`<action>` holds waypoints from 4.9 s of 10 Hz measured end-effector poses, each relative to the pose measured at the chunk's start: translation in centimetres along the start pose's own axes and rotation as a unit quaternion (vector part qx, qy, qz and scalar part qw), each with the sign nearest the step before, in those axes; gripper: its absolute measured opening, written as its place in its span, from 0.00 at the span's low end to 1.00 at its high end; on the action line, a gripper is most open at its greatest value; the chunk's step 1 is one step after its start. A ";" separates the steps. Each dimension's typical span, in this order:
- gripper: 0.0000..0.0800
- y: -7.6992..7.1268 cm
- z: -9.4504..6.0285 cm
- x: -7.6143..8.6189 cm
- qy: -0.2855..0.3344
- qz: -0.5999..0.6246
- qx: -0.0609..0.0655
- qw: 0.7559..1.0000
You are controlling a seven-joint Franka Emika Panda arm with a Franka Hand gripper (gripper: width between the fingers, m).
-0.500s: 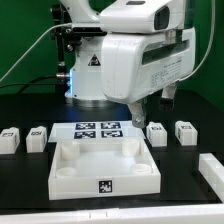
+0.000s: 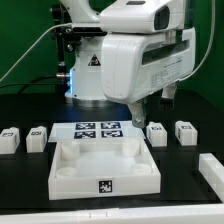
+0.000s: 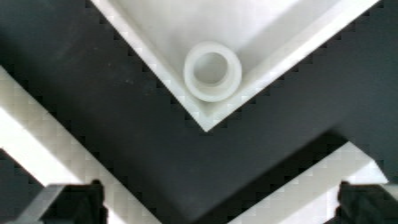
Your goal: Assemble one leg
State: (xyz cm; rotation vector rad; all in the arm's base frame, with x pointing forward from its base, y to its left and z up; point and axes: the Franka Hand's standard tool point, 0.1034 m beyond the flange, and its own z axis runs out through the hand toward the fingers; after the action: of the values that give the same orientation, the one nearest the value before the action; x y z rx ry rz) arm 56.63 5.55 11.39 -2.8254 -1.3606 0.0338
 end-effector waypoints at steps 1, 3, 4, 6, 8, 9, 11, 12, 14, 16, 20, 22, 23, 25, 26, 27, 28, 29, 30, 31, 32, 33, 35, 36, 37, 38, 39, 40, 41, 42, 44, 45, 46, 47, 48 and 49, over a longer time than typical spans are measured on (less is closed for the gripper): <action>0.81 0.0 0.0 0.0 0.000 0.000 0.000 1.000; 0.81 0.0 0.0 0.0 0.000 -0.019 0.000 1.000; 0.81 0.0 0.0 -0.1 0.000 -0.043 0.000 0.999; 0.81 -1.2 1.1 -2.4 0.007 -0.150 -0.008 0.989; 0.81 -3.1 2.3 -6.6 0.004 -0.285 -0.007 0.959; 0.81 -2.9 2.4 -7.4 0.009 -0.336 -0.019 0.942; 0.81 -2.8 2.4 -7.5 0.004 -0.373 -0.019 0.928; 0.81 -2.8 2.4 -7.6 0.004 -0.372 -0.018 0.928; 0.81 -2.9 2.8 -7.9 0.006 -0.367 -0.023 0.930; 0.81 -6.5 5.7 -12.0 0.008 -0.358 -0.020 0.933; 0.81 -8.0 10.8 -14.8 0.013 -0.337 -0.001 0.941; 0.81 -6.2 10.8 -14.4 0.016 -0.329 -0.008 0.944; 0.81 -6.1 10.7 -14.3 0.016 -0.325 -0.009 0.945; 0.75 -6.1 10.8 -14.3 0.016 -0.325 -0.009 0.946; 0.53 -6.1 10.8 -14.3 0.016 -0.325 -0.009 0.946; 0.53 -6.1 10.8 -14.3 0.016 -0.325 -0.009 0.946; 0.28 -6.1 10.8 -14.3 0.016 -0.325 -0.009 0.946; 0.12 -6.1 10.8 -14.3 0.016 -0.325 -0.009 0.946; 0.12 -6.1 10.8 -14.3 0.016 -0.325 -0.009 0.946; 0.07 -6.1 10.8 -14.3 0.016 -0.325 -0.009 0.946; 0.07 -6.1 10.8 -14.3 0.016 -0.325 -0.009 0.946; 0.07 -6.1 10.8 -14.3 0.016 -0.325 -0.009 0.946; 0.07 -6.1 10.8 -14.3 0.016 -0.325 -0.009 0.946; 0.07 -6.1 10.8 -14.3 0.016 -0.325 -0.009 0.946; 0.07 -6.1 10.8 -14.3 0.016 -0.324 -0.009 0.946; 0.07 -6.1 10.7 -13.5 0.018 -0.319 -0.009 0.947; 0.07 -6.2 10.7 -11.9 0.023 -0.323 -0.010 0.946; 0.07 -6.0 10.7 -10.3 0.029 -0.327 -0.013 0.944; 0.07 -5.9 10.6 -8.8 0.034 -0.318 -0.011 0.947; 0.07 -5.7 10.6 -6.9 0.042 -0.317 -0.016 0.947; 0.07 -5.1 10.5 -4.7 0.052 -0.309 -0.022 0.949; 0.07 -5.5 10.5 -4.0 0.050 -0.310 -0.017 0.949; 0.07 -5.9 10.5 -3.5 0.048 -0.306 -0.016 0.951; 0.07 -5.9 10.5 -3.5 0.042 -0.302 -0.016 0.952; 0.07 -6.0 10.5 -3.6 0.033 -0.299 -0.014 0.954; 0.07 -6.0 10.5 -3.7 0.031 -0.298 -0.012 0.954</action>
Offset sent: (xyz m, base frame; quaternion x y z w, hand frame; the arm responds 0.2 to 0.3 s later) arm 0.0000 0.0000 0.0000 0.0000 0.0000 0.0000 1.0000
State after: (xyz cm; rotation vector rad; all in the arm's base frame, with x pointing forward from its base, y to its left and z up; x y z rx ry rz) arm 49.40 6.41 1.02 -2.2824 -2.1336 -0.0732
